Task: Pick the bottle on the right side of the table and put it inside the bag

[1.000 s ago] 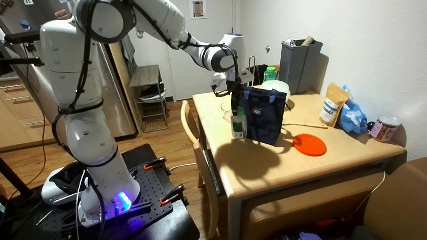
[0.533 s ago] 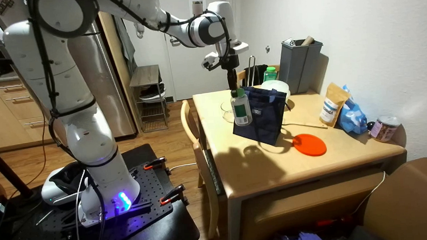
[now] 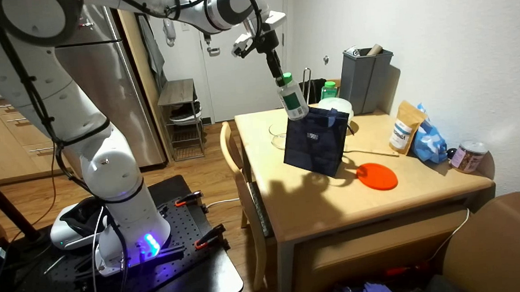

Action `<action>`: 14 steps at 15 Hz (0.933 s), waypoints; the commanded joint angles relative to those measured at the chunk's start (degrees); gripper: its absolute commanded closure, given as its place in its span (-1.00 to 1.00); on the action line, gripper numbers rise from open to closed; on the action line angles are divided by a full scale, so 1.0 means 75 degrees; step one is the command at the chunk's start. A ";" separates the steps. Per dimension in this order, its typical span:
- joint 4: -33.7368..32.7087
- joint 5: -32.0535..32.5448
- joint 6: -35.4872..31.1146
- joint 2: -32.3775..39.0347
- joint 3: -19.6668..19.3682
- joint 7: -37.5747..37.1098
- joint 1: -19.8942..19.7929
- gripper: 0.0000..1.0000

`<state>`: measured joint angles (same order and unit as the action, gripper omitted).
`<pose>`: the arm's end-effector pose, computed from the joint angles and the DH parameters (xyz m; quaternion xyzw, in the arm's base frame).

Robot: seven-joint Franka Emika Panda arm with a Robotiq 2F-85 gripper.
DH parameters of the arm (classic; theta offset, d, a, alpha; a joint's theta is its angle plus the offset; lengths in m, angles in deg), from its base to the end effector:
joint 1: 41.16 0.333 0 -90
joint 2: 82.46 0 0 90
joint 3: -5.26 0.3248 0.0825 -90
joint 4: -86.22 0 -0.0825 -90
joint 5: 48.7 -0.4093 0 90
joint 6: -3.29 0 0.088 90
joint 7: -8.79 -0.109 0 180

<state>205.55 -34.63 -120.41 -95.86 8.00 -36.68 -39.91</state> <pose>0.5379 0.0291 0.5593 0.9348 -0.2988 0.1876 0.0421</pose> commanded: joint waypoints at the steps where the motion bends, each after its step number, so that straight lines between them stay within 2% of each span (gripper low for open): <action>1: -0.0265 0.0122 -0.0322 -0.0027 0.0295 0.0025 -0.0123 0.20; 5: -0.0315 0.0049 -0.0968 0.0094 0.0425 0.0023 -0.0103 0.20; 6: -0.0256 -0.0017 -0.0679 0.0021 0.0421 0.0039 -0.0126 -0.30; 10: -0.0256 -0.0014 -0.0857 0.0078 0.0452 0.0037 -0.0117 -0.30; 11: -0.0254 -0.0249 -0.0879 0.0103 0.0397 0.0099 -0.0085 0.20; 14: -0.0635 -0.0466 -0.0793 0.0347 0.0383 -0.0048 -0.0134 0.20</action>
<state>203.71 -36.41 -126.91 -94.97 10.62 -36.59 -39.98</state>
